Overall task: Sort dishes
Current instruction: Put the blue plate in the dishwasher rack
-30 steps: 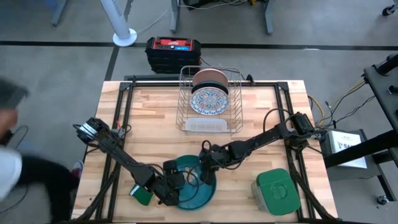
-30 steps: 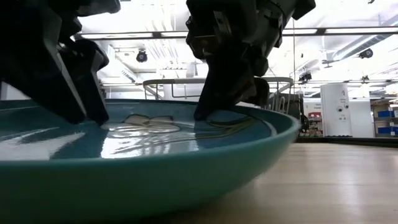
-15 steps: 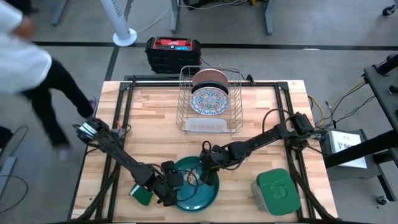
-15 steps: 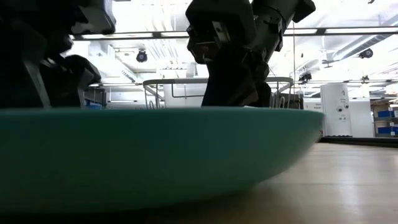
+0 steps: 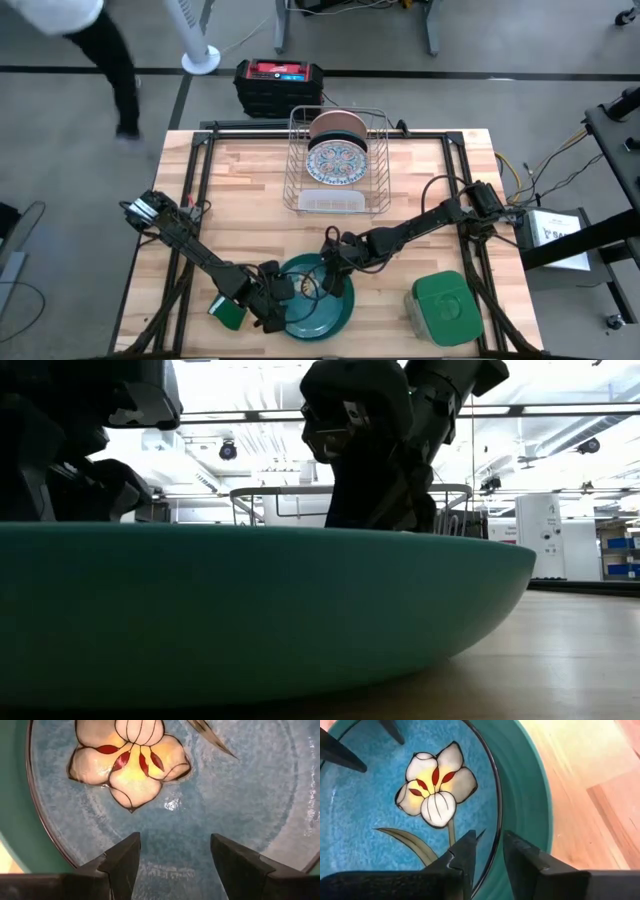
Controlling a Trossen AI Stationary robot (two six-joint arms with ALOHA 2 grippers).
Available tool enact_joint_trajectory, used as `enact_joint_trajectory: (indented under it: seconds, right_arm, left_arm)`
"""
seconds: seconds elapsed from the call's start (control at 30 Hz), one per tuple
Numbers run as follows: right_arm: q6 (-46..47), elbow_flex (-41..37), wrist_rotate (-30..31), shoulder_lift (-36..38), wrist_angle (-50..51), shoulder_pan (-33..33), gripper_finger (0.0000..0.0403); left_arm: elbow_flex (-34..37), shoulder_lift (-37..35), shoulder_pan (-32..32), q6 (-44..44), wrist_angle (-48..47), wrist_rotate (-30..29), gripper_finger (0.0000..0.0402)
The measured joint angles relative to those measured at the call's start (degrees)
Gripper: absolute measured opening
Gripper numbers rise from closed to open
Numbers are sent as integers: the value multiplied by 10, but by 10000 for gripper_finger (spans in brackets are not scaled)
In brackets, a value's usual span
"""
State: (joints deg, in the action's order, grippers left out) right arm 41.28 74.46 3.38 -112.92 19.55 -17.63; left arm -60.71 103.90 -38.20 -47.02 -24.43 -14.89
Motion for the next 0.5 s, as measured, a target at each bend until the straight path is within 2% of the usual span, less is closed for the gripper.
enact_joint_trajectory:
  seconds: [0.37, 0.5]
  right_arm:
    - [62, 1, -7, 14, 66, -18, 155]
    - [77, 1, -38, 19, 70, -30, 183]
  left_arm:
    - [30, -2, 0, -19, 43, 13, 231]
    - [50, -3, 0, -22, 73, 11, 231]
